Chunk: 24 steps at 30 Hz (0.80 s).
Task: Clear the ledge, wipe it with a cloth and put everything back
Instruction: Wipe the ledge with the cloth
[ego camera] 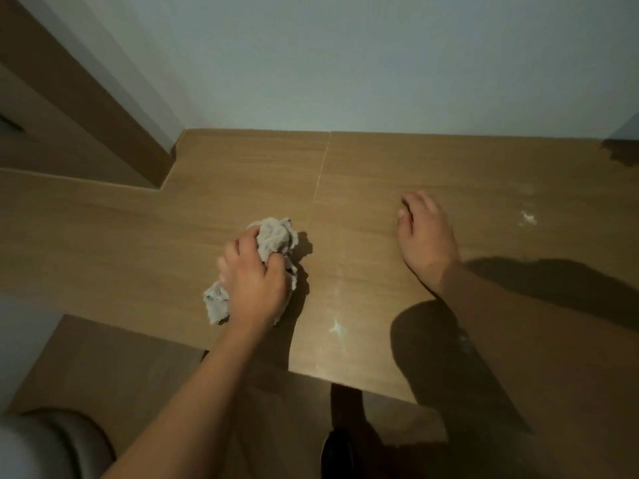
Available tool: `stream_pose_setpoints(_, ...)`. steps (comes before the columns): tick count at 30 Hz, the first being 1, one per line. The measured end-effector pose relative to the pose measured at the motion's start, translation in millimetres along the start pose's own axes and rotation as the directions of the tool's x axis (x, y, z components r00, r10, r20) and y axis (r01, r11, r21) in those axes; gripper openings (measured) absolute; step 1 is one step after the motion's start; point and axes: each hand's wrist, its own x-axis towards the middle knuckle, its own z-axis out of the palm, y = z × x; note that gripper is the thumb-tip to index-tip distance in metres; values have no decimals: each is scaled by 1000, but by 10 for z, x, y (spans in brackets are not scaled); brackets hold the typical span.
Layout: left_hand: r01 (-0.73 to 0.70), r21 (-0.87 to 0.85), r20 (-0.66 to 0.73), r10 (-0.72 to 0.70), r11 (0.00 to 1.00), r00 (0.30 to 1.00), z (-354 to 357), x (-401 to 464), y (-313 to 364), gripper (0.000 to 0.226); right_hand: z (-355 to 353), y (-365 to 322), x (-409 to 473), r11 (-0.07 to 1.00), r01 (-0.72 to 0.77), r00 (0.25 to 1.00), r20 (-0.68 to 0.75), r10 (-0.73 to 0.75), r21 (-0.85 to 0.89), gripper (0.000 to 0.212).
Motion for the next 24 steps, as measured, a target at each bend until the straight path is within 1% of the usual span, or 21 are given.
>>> stream_pose_setpoints(1, 48, 50, -22, -47, 998, 999, -63, -172, -136, 69, -98, 69, -86, 999, 24, 1000, 11, -24, -26, 41)
stream_pose_setpoints(3, 131, 130, -22, -129, 983, 991, -19, -521, -318, 73, -297, 307, -308, 990, 49, 998, 36, -44, -134, 41)
stream_pose_setpoints(5, 155, 173, -41, -150, 973, 988, 154, -816, -349, 75, -466, 551, -507, 975, 24, 997, 76, -7, -220, 43)
stream_pose_setpoints(7, 189, 169, -89, -176, 967, 980, 330, -987, -226, 72, -522, 673, -578, 968, 7, 997, 74, 12, -251, 45)
stream_pose_setpoints(9, 205, 143, -108, -190, 968, 976, 484, -1145, -46, 63, -485, 680, -574, 964, 37, 998, 55, -23, -262, 45)
stream_pose_setpoints(10, 175, 136, -93, -163, 975, 982, 570, -1267, 63, 60, -468, 671, -568, 964, 52, 998, 46, -41, -262, 45)
stream_pose_setpoints(11, 114, 132, -64, -106, 985, 992, 665, -1423, 188, 59, -462, 671, -572, 965, 57, 998, 41, -48, -256, 44)
stream_pose_setpoints(14, -90, 79, 80, 84, 993, 993, 881, -1921, 619, 57, -483, 692, -600, 968, 58, 998, 42, -49, -244, 45)
stream_pose_setpoints(16, -139, -17, 149, 140, 990, 979, 871, -2033, 773, 56, -510, 678, -601, 967, 57, 998, 43, -47, -248, 46)
stream_pose_setpoints(17, -131, -65, 139, 139, 989, 980, 798, -1966, 750, 57, -513, 670, -603, 966, 60, 998, 46, -50, -251, 46)
stream_pose_setpoints(18, -115, -85, 82, 122, 990, 989, 700, -1835, 672, 58, -509, 667, -598, 965, 65, 997, 46, -55, -254, 45)
stream_pose_setpoints(19, -93, -70, 1, 94, 993, 996, 603, -1654, 555, 59, -503, 672, -591, 965, 69, 997, 41, -60, -254, 45)
stream_pose_setpoints(20, -56, -18, -88, 55, 998, 995, 513, -1425, 403, 58, -502, 680, -580, 965, 70, 997, 34, -63, -253, 44)
stream_pose_setpoints(21, 12, 43, -153, -6, 999, 988, 423, -1174, 234, 57, -499, 691, -575, 965, 70, 997, 30, -64, -253, 44)
stream_pose_setpoints(22, 93, 92, -184, -75, 991, 980, 363, -927, 86, 59, -489, 705, -563, 964, 68, 998, 28, -63, -256, 44)
stream_pose_setpoints(23, 164, 126, -184, -139, 978, 973, 319, -732, -27, 63, -479, 705, -562, 963, 70, 997, 25, -66, -260, 44)
stream_pose_setpoints(24, 203, 151, -173, -176, 968, 969, 303, -614, -92, 67, -472, 694, -567, 961, 74, 997, 22, -71, -265, 44)
